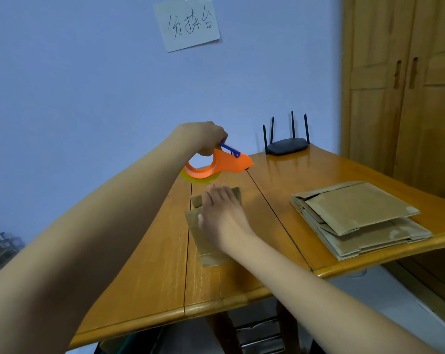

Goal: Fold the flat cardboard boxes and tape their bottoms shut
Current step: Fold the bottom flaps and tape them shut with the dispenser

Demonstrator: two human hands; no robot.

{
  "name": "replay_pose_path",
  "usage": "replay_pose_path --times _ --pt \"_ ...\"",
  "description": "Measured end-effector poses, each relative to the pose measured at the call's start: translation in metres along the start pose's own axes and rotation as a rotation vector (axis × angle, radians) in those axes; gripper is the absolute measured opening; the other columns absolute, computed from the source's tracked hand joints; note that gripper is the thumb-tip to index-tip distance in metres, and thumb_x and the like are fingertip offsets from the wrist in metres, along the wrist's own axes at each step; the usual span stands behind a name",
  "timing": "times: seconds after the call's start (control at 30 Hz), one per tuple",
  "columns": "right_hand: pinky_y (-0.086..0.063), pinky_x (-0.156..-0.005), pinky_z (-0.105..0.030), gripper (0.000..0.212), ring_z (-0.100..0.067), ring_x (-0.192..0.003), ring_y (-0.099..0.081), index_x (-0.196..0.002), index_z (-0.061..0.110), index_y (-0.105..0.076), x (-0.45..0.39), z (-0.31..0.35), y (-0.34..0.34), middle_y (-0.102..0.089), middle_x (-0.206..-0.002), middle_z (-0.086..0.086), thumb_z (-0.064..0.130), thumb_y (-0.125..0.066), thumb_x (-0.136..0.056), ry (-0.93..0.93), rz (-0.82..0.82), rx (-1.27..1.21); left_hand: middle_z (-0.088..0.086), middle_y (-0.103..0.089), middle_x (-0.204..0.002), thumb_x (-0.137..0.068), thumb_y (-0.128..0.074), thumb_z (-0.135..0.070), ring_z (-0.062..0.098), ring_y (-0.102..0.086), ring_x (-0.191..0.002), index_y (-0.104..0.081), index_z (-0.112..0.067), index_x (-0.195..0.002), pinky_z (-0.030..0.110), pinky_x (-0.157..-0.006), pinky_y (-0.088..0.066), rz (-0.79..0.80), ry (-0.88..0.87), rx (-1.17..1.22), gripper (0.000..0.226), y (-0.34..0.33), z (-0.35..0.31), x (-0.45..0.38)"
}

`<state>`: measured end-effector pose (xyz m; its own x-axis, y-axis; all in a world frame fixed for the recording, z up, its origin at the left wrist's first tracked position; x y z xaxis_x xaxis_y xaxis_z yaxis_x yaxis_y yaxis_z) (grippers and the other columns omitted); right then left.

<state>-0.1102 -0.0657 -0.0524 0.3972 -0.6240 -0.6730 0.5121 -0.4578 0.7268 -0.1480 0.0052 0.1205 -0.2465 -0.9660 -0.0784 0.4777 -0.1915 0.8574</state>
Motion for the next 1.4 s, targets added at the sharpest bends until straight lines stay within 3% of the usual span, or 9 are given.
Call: replay_pose_path --times 0.13,0.23,0.43,0.6,0.87,0.97,1.1,1.23,1.4 --pt "0.000 -0.123 -0.052 0.083 -0.033 -0.153 -0.003 -0.156 -0.001 -0.013 -0.016 -0.007 -0.008 -0.010 -0.164 -0.019 0.056 -0.037 -0.100 -0.043 0.372 0.179 0.003 -0.048 -0.096 -0.089 -0.048 0.005 0.025 -0.052 -0.087 -0.054 -0.018 -0.121 0.033 -0.071 -0.041 -0.038 -0.040 0.035 0.040 -0.001 0.000 -0.002" --pt "0.003 -0.122 -0.053 0.090 -0.034 -0.153 -0.005 -0.157 0.001 -0.009 -0.019 -0.011 -0.013 -0.010 -0.164 -0.019 0.064 -0.034 -0.098 -0.080 0.458 0.202 0.004 -0.050 -0.099 -0.089 -0.049 0.006 0.025 -0.053 -0.089 -0.053 -0.018 -0.123 0.032 -0.071 -0.041 -0.062 -0.065 0.040 0.042 -0.004 -0.004 -0.003" --pt "-0.017 -0.118 -0.052 0.076 -0.035 -0.144 -0.025 -0.153 0.004 -0.026 -0.014 -0.010 -0.011 -0.033 -0.155 -0.018 0.056 -0.039 -0.100 -0.064 0.392 0.230 0.005 -0.050 -0.100 -0.089 -0.050 0.005 0.025 -0.054 -0.091 -0.053 -0.017 -0.125 0.033 -0.073 -0.043 -0.053 -0.060 0.061 0.042 -0.007 0.001 -0.005" --pt "-0.021 -0.115 -0.049 0.068 -0.034 -0.137 -0.031 -0.143 0.005 -0.040 -0.011 -0.013 -0.012 -0.038 -0.146 -0.016 0.058 -0.033 -0.101 -0.060 0.392 0.262 0.004 -0.048 -0.099 -0.090 -0.048 0.004 0.026 -0.052 -0.090 -0.054 -0.018 -0.124 0.034 -0.073 -0.043 -0.037 -0.036 0.075 0.041 -0.008 0.007 -0.003" --pt "-0.010 -0.122 -0.048 0.089 -0.031 -0.142 -0.031 -0.158 0.006 0.001 0.002 -0.026 -0.031 -0.039 -0.152 -0.014 0.067 -0.024 -0.098 -0.023 0.319 0.169 0.004 -0.050 -0.102 -0.090 -0.050 0.003 0.025 -0.052 -0.091 -0.053 -0.017 -0.127 0.033 -0.073 -0.042 -0.032 -0.027 0.097 0.042 -0.015 0.009 -0.004" --pt "-0.015 -0.121 -0.050 0.089 -0.035 -0.133 -0.044 -0.154 0.001 -0.022 0.006 -0.028 -0.036 -0.053 -0.139 -0.019 0.067 -0.035 -0.096 0.014 0.235 0.200 0.005 -0.050 -0.102 -0.090 -0.051 0.003 0.024 -0.051 -0.091 -0.053 -0.016 -0.128 0.033 -0.073 -0.040 -0.036 -0.017 0.105 0.042 -0.017 0.013 -0.002" --pt "-0.035 -0.112 -0.057 0.069 -0.045 -0.116 -0.059 -0.117 0.000 -0.063 0.007 -0.031 -0.044 -0.067 -0.110 -0.027 0.061 -0.059 -0.087 0.041 0.183 0.235 0.005 -0.052 -0.104 -0.090 -0.050 0.003 0.025 -0.052 -0.093 -0.054 -0.016 -0.126 0.033 -0.073 -0.041 -0.020 0.000 0.118 0.042 -0.024 0.023 0.003" --pt "-0.040 -0.102 -0.053 0.055 -0.038 -0.113 -0.052 -0.107 0.002 -0.069 0.012 -0.030 -0.037 -0.060 -0.118 -0.022 0.054 -0.060 -0.091 0.059 0.082 0.255 0.007 -0.056 -0.108 -0.090 -0.050 0.005 0.025 -0.053 -0.093 -0.054 -0.017 -0.125 0.032 -0.072 -0.039 -0.020 0.021 0.137 0.042 -0.032 0.032 0.010" --pt "-0.039 -0.081 -0.043 0.049 -0.034 -0.103 -0.044 -0.128 0.020 -0.063 0.026 -0.029 -0.037 -0.053 -0.115 -0.020 0.051 -0.063 -0.090 -0.088 -0.010 0.242 0.007 -0.058 -0.110 -0.090 -0.052 0.004 0.024 -0.054 -0.094 -0.054 -0.018 -0.127 0.031 -0.072 -0.040 -0.015 0.035 0.158 0.043 -0.043 0.041 0.020"
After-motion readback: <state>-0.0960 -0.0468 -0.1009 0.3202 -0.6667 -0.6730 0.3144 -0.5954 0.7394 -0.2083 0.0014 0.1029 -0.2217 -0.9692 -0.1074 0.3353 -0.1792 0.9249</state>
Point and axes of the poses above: each hand's wrist, its own x-axis away from the middle knuckle, its own y-axis out of the back of the hand, z = x × y, the point moved 3 cm from there along -x, towards the middle knuckle
